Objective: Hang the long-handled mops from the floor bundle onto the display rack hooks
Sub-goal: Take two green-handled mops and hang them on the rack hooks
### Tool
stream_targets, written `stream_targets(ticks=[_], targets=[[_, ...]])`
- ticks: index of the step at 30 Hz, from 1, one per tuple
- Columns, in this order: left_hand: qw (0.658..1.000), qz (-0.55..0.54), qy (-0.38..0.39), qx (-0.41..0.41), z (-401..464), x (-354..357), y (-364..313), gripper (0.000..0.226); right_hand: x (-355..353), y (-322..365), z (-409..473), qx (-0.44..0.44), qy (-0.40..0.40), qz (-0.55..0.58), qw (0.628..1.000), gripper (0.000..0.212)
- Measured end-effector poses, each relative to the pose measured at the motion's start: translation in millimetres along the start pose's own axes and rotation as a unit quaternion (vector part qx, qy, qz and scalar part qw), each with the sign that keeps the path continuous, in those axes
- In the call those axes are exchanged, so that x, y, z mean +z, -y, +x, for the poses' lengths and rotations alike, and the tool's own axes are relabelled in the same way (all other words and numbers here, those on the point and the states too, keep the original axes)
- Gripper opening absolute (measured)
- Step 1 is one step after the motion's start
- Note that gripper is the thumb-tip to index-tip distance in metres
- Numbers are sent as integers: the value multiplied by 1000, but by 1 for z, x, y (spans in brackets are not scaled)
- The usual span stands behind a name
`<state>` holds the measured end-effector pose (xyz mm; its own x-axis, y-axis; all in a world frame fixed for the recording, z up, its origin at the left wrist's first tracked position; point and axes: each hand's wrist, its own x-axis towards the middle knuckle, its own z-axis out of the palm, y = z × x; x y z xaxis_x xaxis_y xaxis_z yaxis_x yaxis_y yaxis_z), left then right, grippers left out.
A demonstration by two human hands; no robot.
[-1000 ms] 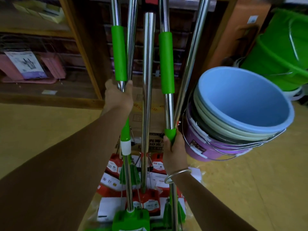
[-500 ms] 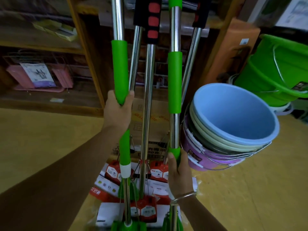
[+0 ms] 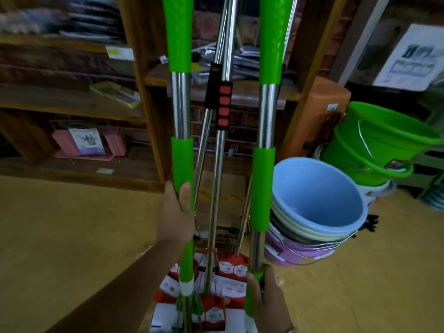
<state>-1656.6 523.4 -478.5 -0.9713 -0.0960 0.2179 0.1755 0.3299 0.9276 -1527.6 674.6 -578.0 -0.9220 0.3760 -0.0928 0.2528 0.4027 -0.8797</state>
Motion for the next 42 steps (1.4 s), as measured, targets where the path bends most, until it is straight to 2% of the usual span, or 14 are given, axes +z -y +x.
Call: stream_targets(ticks=[1, 4, 9, 12, 16, 20, 23, 26, 27, 29, 31, 35, 38, 42], targets=[[1000, -2, -5, -2, 0, -2, -11, 45, -2, 6, -5, -9, 13, -12, 1000, 37], [1000, 3, -4, 20, -2, -8, -49, 64, -10, 30, -20, -12, 18, -35, 999, 22], [999, 19, 1, 32, -8, -36, -115, 68, -27, 86, -42, -17, -38, 6, 999, 21], [999, 14, 6, 41, -12, -55, -158, 70, -44, 127, -52, -40, -30, -6, 999, 26], [998, -2, 4, 69, -15, -84, -217, 57, -72, 192, -61, -80, -16, -12, 997, 18], [994, 6, -11, 109, -19, -115, -274, 43, -100, 258, -72, -137, -44, -17, 990, 15], [992, 3, -8, 128, -26, -139, -313, 40, -119, 308, -86, -168, -60, 0, 984, 19], [988, 6, -24, 152, -38, -163, -354, 38, -142, 361, -103, -214, -64, 5, 975, 39], [987, 7, -29, 159, -42, -171, -368, 40, -151, 377, -111, -227, -67, 6, 972, 33], [986, -6, -28, 164, -52, -187, -399, 51, -170, 408, -130, -242, -74, 3, 968, 24], [983, -19, -21, 181, -63, -207, -430, 67, -189, 435, -153, -256, -99, -4, 962, 24], [968, -28, -7, 248, -100, -244, -485, 56, -224, 470, -214, -277, -157, -23, 948, 30], [959, -18, 8, 282, -136, -267, -516, 56, -244, 481, -265, -266, -185, -33, 946, 27], [950, -16, 28, 309, -177, -290, -553, 60, -271, 496, -334, -239, -216, -31, 946, 35]])
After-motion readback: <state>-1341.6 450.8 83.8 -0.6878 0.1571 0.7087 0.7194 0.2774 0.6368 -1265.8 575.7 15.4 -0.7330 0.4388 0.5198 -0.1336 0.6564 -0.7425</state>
